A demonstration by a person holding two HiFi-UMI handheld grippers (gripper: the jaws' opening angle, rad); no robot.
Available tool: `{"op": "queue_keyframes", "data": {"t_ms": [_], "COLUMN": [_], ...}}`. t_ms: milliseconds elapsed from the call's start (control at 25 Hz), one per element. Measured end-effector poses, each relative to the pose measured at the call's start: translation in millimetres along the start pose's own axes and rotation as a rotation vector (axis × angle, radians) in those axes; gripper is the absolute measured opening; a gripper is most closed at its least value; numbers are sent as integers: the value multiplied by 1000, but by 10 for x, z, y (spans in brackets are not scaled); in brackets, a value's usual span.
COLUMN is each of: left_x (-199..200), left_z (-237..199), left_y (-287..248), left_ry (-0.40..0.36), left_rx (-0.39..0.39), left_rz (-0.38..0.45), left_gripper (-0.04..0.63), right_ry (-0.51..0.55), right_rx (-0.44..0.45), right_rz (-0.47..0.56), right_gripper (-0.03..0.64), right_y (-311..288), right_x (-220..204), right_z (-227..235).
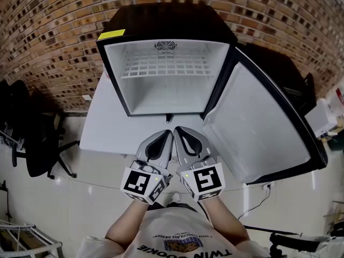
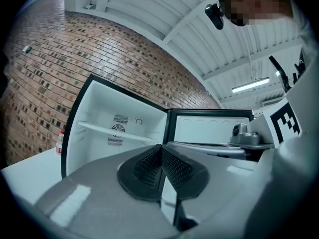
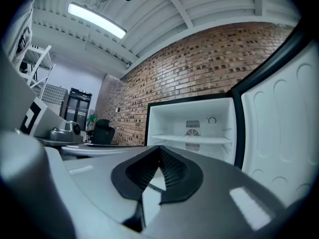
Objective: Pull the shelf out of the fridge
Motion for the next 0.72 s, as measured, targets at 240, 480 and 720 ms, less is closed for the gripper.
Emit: {"op": "queue_keyframes", "data": {"t_ms": [240, 480, 720], "left_x": [-52, 13, -2], "left_z": [-103, -215, -451], "left_y": [-67, -153, -262], "left_ry": [-1, 6, 44], "left_rx": [25, 38, 29], "left_rz": [-10, -16, 17], "left_gripper": [0, 0, 0], "right_ry": [-32, -77, -111], "right_rx": [-2, -7, -27], "right_rz": [10, 9, 10], "right_gripper": [5, 5, 5], "right_y": [-139, -283, -516], "right_x": [-13, -16, -31], "right_z": [132, 192, 264]}}
Point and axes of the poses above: the fingertips, and each gripper's own axes: y backward along the fingers, z to its right, x out of its top, the point moved 3 cm from there along y, backward along the fingers, and after that the axes turned 8 degrees about -x, right-handed, at the moved point
